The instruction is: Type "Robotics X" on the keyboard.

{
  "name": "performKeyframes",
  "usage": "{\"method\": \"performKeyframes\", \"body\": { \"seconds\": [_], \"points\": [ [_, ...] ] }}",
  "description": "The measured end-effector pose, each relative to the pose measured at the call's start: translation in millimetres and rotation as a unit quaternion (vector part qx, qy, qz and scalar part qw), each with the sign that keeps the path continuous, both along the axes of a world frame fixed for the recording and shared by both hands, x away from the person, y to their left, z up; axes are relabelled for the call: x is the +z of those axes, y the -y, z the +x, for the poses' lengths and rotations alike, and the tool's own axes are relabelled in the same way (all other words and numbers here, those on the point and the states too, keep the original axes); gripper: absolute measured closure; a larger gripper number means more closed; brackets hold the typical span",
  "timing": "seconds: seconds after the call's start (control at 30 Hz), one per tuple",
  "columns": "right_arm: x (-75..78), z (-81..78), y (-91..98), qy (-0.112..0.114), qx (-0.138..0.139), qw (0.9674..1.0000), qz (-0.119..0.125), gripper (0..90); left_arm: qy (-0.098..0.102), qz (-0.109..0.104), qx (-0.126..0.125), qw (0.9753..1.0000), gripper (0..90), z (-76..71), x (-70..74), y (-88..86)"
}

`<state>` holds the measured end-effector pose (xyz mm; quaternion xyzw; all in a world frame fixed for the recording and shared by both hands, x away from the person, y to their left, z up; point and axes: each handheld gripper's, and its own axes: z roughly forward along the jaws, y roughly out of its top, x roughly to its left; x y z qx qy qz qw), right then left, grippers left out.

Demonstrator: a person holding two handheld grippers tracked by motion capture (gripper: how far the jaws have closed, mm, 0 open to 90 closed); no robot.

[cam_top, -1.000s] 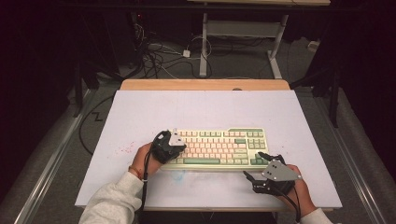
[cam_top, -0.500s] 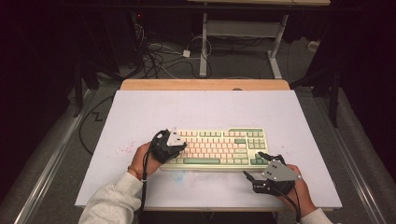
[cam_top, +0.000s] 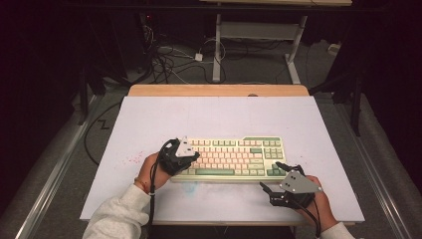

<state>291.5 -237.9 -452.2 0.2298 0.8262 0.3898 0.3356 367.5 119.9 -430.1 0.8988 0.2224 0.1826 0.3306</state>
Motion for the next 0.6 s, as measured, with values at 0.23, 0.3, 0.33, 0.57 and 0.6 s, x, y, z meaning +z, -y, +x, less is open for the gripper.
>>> {"method": "performKeyframes", "body": {
  "seconds": [0.23,0.3,0.33,0.57,0.6],
  "points": [
    [0.1,0.0,0.3,0.000,-0.001,1.0000,0.000,22.3,-0.001,-0.002,-0.007,1.0000,85.8,-4.5,1.7,-0.4],
    [0.1,0.1,0.4,0.000,-0.001,1.0000,0.000,22.3,-0.003,-0.003,-0.009,0.9999,85.8,-5.3,1.9,0.0],
    [0.1,0.2,0.5,-0.001,-0.001,1.0000,-0.001,22.3,-0.003,-0.003,-0.010,0.9999,85.8,-5.7,1.9,0.4],
    [0.2,0.1,0.9,-0.001,-0.002,1.0000,-0.001,22.5,-0.003,-0.004,-0.023,0.9997,85.8,-11.0,3.0,4.1],
    [0.1,0.3,0.9,-0.001,-0.002,1.0000,0.000,22.4,-0.003,-0.003,-0.024,0.9997,85.8,-11.8,2.8,5.1]
  ]
}}
